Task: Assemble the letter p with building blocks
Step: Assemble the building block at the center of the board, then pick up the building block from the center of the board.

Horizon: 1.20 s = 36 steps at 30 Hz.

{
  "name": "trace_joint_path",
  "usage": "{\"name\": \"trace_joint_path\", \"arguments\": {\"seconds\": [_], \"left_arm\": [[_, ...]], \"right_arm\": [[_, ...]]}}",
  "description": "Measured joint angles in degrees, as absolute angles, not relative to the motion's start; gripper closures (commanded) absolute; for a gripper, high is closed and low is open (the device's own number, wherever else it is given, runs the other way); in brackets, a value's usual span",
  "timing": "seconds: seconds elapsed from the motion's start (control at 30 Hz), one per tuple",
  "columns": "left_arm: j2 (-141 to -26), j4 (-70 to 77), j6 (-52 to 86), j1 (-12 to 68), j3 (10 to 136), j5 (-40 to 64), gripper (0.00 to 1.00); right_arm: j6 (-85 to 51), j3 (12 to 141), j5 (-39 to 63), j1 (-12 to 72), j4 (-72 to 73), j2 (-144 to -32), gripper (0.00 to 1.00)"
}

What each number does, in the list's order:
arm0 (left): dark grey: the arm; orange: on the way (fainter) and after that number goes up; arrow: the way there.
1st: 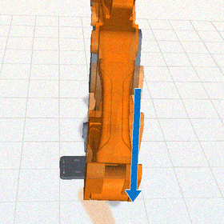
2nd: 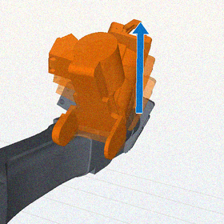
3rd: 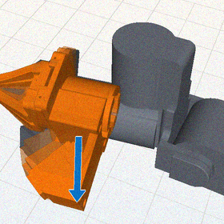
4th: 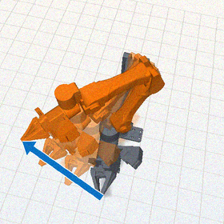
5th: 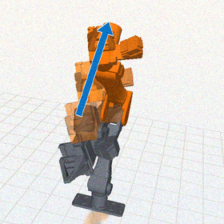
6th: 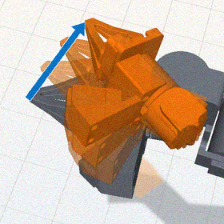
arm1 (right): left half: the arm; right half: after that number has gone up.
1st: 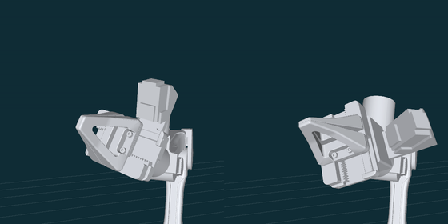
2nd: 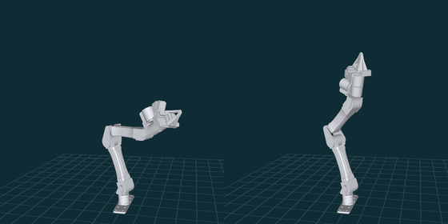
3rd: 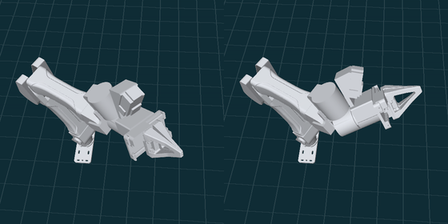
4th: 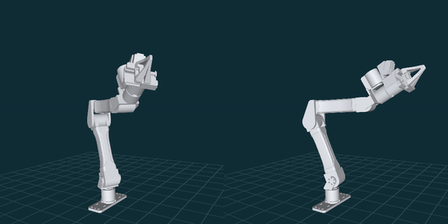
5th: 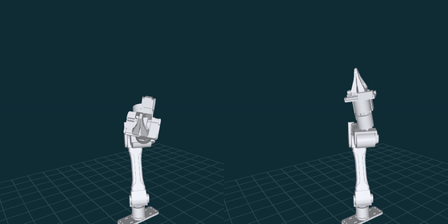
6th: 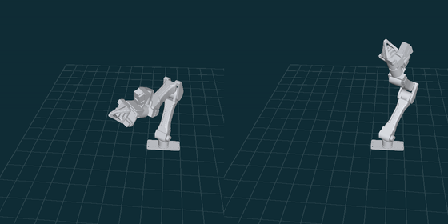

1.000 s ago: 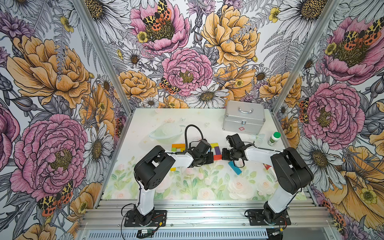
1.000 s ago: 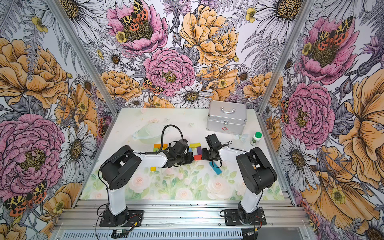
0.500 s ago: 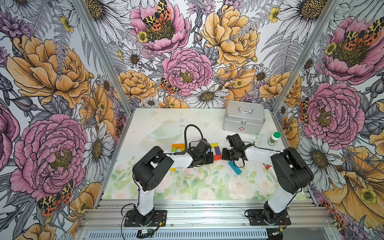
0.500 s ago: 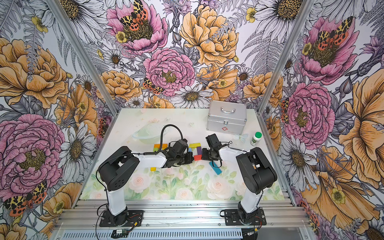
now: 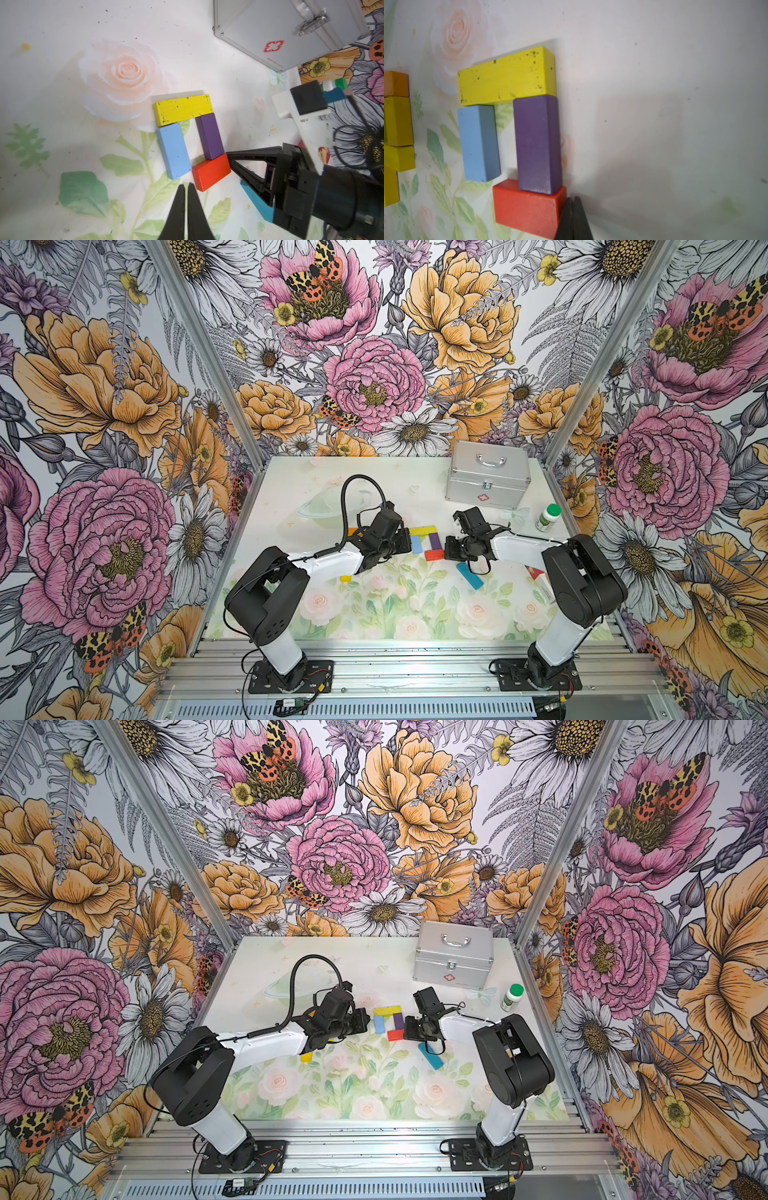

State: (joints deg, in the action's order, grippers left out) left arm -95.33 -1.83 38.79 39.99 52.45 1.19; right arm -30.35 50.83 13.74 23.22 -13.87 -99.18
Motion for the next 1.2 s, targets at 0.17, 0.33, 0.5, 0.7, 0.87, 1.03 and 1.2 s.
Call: {"name": "trace_joint_path", "arguments": {"seconds": [0.17, 0.33, 0.5, 0.7, 0.87, 1.03, 1.2], "left_arm": [[-95.3, -2.4, 38.5, 39.4, 50.9, 1.0, 0.93], [-95.3, -2.6, 38.5, 39.1, 50.9, 1.1, 0.93], [-95.6, -2.5, 38.5, 38.9, 50.9, 1.1, 0.93], [-98.2, -2.8, 38.6, 38.5, 50.9, 1.3, 0.93], [-98.2, -2.6, 38.6, 38.4, 50.9, 1.3, 0.92], [-97.8, -1.8, 38.6, 38.4, 50.9, 1.4, 0.92], [-97.1, 0.0, 38.5, 38.4, 49.9, 2.3, 0.92]], "right_arm": [[-30.3, 50.8, 13.8, 23.2, -13.9, -99.2, 1.0], [-30.3, 50.9, 13.8, 23.2, -13.9, -99.3, 1.0], [-30.4, 50.8, 13.7, 23.2, -13.9, -99.3, 1.0], [-30.3, 49.5, 11.8, 23.0, -15.5, -97.1, 0.86], [-28.5, 47.8, 8.4, 23.0, -22.9, -89.3, 0.48], [-25.2, 47.8, 5.5, 22.9, -28.8, -80.4, 0.3], [-23.0, 46.7, 3.2, 22.9, -34.2, -77.2, 0.28]]}}
